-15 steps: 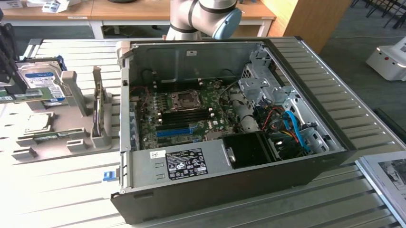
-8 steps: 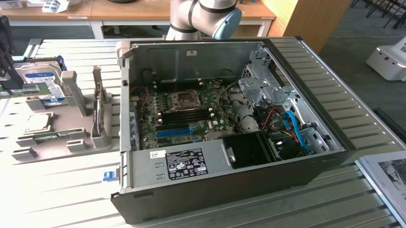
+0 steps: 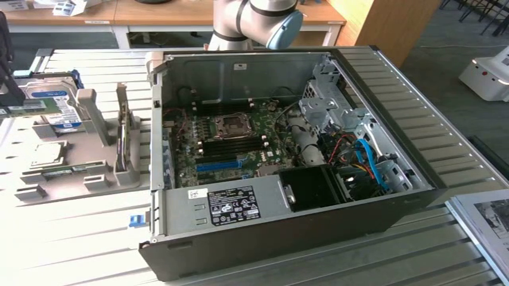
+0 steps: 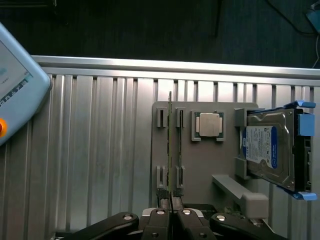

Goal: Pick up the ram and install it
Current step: 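Pick up the ram and move it above insertion slot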

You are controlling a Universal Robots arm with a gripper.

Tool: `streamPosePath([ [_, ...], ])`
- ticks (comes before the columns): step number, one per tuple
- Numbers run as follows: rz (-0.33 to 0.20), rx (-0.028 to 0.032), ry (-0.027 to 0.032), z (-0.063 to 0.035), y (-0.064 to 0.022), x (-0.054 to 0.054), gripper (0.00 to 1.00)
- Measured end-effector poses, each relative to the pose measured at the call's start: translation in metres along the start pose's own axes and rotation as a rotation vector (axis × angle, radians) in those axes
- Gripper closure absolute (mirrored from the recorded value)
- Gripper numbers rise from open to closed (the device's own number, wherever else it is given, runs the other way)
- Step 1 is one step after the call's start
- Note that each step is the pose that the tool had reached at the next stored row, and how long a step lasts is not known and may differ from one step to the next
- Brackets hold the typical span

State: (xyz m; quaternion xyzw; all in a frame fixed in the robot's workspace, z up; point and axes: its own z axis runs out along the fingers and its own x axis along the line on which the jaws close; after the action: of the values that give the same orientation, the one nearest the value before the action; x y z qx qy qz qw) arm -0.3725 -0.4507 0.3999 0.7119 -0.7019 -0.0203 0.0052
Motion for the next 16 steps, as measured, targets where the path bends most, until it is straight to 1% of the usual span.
streamPosePath([
  [9, 0.000, 0.0000, 0.0004, -0.0101, 0.0004, -0.0002, 0.89],
  [16, 0.000, -0.0002, 0.0012, -0.0104, 0.0001, -0.0003, 0.89],
])
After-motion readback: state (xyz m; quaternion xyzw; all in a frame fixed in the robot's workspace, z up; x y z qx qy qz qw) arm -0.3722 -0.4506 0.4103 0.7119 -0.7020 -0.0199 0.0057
